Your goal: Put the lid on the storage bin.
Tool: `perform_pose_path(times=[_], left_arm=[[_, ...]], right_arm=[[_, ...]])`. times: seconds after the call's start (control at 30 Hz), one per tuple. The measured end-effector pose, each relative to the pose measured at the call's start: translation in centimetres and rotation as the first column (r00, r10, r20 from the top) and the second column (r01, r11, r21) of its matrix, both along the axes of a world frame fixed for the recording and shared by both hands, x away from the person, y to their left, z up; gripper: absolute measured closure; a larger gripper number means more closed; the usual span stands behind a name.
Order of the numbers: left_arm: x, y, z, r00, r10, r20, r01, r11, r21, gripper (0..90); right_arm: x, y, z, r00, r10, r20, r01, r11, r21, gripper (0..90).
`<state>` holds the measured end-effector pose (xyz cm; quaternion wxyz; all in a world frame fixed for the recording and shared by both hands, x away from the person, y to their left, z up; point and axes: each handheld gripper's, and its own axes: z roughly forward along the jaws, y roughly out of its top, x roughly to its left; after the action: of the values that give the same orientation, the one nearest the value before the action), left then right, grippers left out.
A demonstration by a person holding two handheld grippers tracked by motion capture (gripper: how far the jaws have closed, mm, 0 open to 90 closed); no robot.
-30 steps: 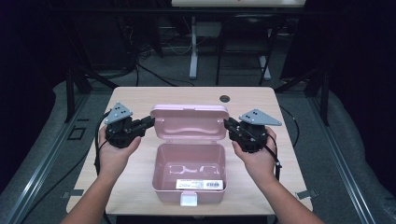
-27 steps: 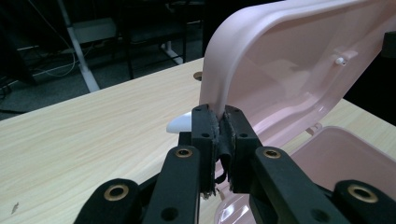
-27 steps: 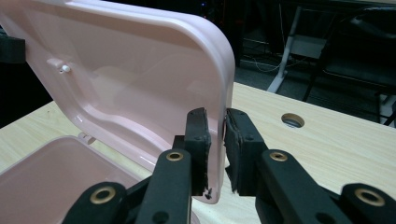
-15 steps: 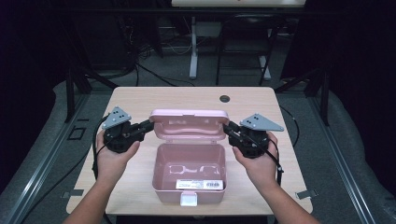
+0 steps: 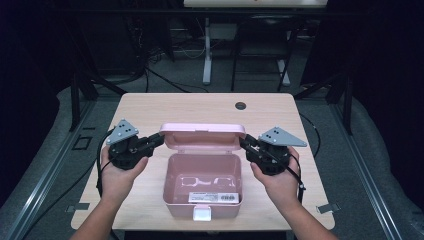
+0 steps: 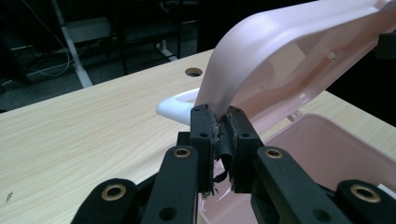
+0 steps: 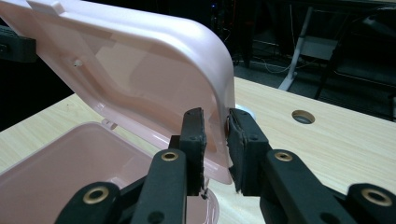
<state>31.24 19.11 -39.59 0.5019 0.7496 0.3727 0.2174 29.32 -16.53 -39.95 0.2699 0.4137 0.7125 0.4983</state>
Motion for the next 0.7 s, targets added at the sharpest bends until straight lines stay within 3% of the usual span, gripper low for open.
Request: perform_pose_path(times=[0.7], left_arm=[[-1.3,0.2,-0.3,0.9999,-0.017,-0.002,0.017,0.9999,-0.001,82.8]], right_arm=[[-1.2,-0.1,-0.2,0.9999,0.015,-0.002,-0.015,0.9998,-0.012,76.1]])
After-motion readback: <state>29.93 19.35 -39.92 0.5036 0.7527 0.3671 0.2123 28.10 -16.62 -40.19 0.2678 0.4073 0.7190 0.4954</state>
